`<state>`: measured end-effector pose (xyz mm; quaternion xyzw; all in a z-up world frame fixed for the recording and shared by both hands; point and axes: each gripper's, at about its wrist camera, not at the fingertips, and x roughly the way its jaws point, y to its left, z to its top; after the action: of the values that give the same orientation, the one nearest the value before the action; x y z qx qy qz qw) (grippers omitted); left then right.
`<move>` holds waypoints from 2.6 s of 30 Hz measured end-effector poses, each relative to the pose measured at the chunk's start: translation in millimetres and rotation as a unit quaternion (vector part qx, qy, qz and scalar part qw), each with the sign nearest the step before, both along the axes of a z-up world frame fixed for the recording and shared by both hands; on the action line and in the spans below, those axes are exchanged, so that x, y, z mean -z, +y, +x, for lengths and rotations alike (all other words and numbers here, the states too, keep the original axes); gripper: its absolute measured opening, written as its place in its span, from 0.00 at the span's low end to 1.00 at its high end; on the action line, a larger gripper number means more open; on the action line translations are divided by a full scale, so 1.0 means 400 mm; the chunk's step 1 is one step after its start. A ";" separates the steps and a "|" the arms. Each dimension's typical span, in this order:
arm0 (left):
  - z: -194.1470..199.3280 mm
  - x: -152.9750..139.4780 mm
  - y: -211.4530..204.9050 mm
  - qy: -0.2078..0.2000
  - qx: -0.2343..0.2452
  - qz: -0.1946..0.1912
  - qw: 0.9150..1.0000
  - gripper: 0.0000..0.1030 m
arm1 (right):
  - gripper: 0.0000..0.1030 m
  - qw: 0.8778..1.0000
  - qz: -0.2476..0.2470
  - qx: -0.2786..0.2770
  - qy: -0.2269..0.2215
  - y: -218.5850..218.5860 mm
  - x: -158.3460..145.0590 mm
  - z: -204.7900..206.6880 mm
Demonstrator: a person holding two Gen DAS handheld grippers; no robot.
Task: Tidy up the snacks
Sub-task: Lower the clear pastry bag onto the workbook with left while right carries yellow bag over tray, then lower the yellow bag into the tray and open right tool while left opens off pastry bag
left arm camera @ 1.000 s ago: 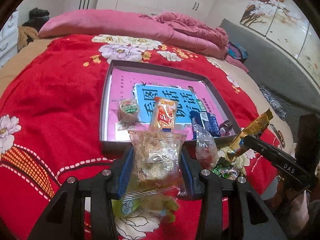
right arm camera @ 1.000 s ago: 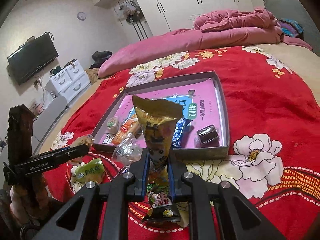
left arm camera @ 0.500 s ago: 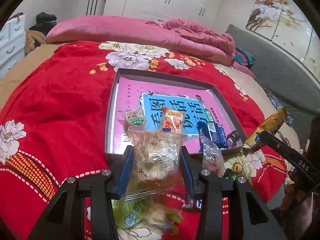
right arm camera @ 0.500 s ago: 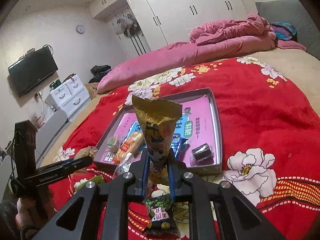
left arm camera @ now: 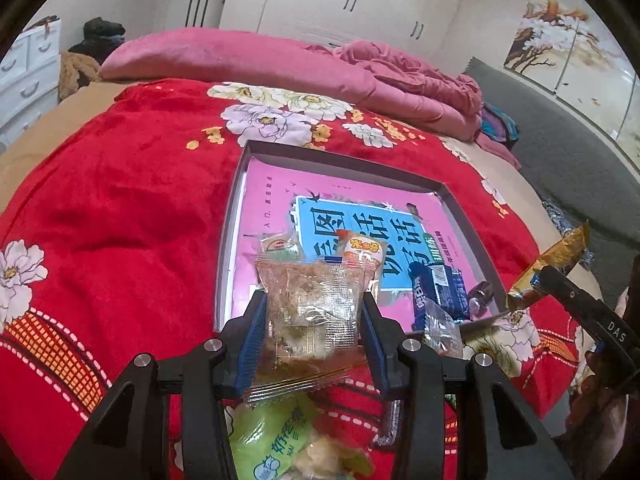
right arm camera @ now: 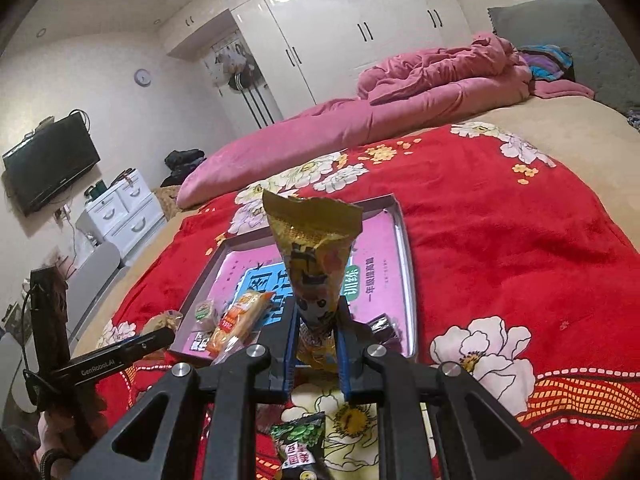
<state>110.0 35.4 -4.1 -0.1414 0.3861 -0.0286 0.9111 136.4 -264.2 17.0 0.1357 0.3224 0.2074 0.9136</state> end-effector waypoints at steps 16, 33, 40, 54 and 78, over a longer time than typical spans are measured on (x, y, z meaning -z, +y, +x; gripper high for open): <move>0.047 0.027 0.010 0.014 -0.014 0.001 1.000 0.45 | 0.17 1.000 -0.010 0.006 0.004 0.016 0.010 0.030; 0.073 0.047 0.008 0.026 -0.019 0.013 0.999 0.45 | 0.17 1.000 -0.018 -0.003 0.020 0.045 0.036 0.058; 0.077 0.051 0.004 0.027 -0.017 0.012 0.999 0.45 | 0.17 0.999 -0.015 -0.001 0.030 0.047 0.049 0.074; 0.085 0.059 -0.004 0.032 -0.013 0.010 0.999 0.45 | 0.17 0.998 -0.024 -0.012 0.055 0.065 0.080 0.094; 0.094 0.065 -0.019 0.038 -0.005 0.015 0.999 0.46 | 0.18 0.994 -0.076 0.018 0.078 0.070 0.117 0.116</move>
<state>147.5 27.9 -30.2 -0.1309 0.4198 -0.0134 0.8980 182.8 -236.1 -29.9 0.0875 0.4046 0.1551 0.8970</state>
